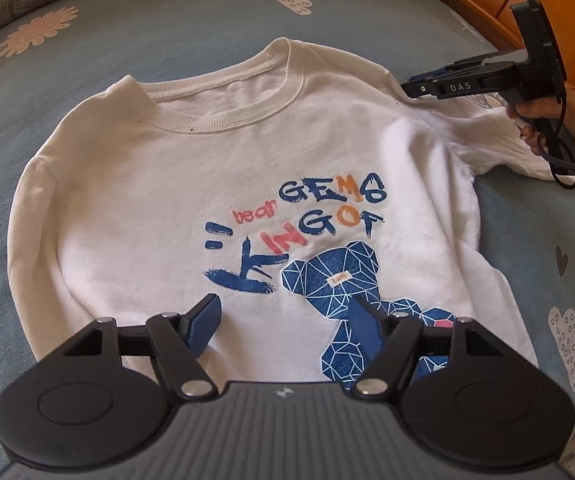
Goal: Fold clothes
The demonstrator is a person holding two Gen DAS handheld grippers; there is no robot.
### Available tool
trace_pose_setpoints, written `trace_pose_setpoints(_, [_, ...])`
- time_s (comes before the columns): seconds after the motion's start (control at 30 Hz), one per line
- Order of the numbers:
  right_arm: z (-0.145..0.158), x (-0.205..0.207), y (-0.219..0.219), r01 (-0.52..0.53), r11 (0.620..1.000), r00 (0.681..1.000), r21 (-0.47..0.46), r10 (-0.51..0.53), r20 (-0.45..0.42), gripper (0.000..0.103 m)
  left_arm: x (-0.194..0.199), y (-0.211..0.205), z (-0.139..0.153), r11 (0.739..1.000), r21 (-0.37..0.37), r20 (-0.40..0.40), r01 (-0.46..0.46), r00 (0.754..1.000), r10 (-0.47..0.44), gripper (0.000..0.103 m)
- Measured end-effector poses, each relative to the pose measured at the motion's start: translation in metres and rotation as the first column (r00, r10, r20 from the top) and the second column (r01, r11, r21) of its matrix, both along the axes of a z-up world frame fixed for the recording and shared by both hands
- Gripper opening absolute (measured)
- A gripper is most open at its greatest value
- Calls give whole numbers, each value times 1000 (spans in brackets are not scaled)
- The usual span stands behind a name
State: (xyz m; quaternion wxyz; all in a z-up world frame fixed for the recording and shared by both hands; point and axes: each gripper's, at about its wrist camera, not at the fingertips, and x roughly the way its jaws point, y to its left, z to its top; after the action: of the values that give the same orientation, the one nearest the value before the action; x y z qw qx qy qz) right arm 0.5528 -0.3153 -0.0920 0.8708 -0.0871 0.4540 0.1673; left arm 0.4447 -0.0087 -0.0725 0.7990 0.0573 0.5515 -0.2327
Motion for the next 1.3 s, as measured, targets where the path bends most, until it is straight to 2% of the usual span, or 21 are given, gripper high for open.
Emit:
trace_pose_setpoints(0.13, [0,-8,13,-66,995,997,-77,68,22,34,0,1,-1,1000,1,-4,-3,1000,3,71])
trace_pose_setpoints(0.2, [1,-7,17,-100,992,995,-81,100,0,12,0,1,0,1000,-1,-3,-5,1000,5,71])
trace_pose_setpoints(0.27, [2,-4,22,-130,987,991,-91,129,-24,6,-1,1,0,1000,-5,-1,-8,1000,8,71])
trace_pose_setpoints(0.37, [5,5,26,-95,974,993,-205,108,54,4,-1,0,1,1000,-6,3,-7,1000,7,71])
trace_pose_setpoints(0.43, [11,20,15,19,981,995,-193,1,104,4,-3,1,3,1000,-3,9,-6,1000,6,71])
trace_pose_setpoints(0.53, [29,28,-10,163,985,983,-55,-158,89,11,-5,4,6,1000,-5,14,-13,1000,13,71])
trace_pose_setpoints(0.63, [50,1,-25,238,970,967,44,-241,85,24,-6,8,5,1000,-8,10,-28,1000,28,71])
trace_pose_setpoints(0.7, [49,-22,-30,281,956,958,84,-285,40,44,-6,11,4,999,-5,6,-39,999,39,71])
trace_pose_setpoints(0.77, [35,-38,-33,325,939,946,109,-324,-30,45,-5,13,2,999,-7,4,-50,999,50,71])
trace_pose_setpoints(0.83, [9,-41,-30,353,933,935,68,-348,-72,45,-5,14,0,998,-2,2,-55,998,55,71])
trace_pose_setpoints(0.93, [-6,-24,-36,393,913,918,104,-395,1,50,-5,14,-2,999,12,0,-52,999,52,71])
trace_pose_setpoints(1.07, [5,1,-61,504,849,862,160,-506,-33,52,-7,14,1,999,23,9,-49,999,49,71])
trace_pose_setpoints(1.13, [28,-19,-74,501,844,859,188,-512,10,53,-8,16,3,998,13,10,-61,998,61,71])
trace_pose_setpoints(1.2, [45,-52,-82,512,839,847,186,-529,55,62,-9,19,2,997,7,8,-76,997,76,71])
trace_pose_setpoints(1.3, [41,-95,-91,545,830,830,117,-554,65,65,-11,18,0,997,18,5,-72,997,72,71])
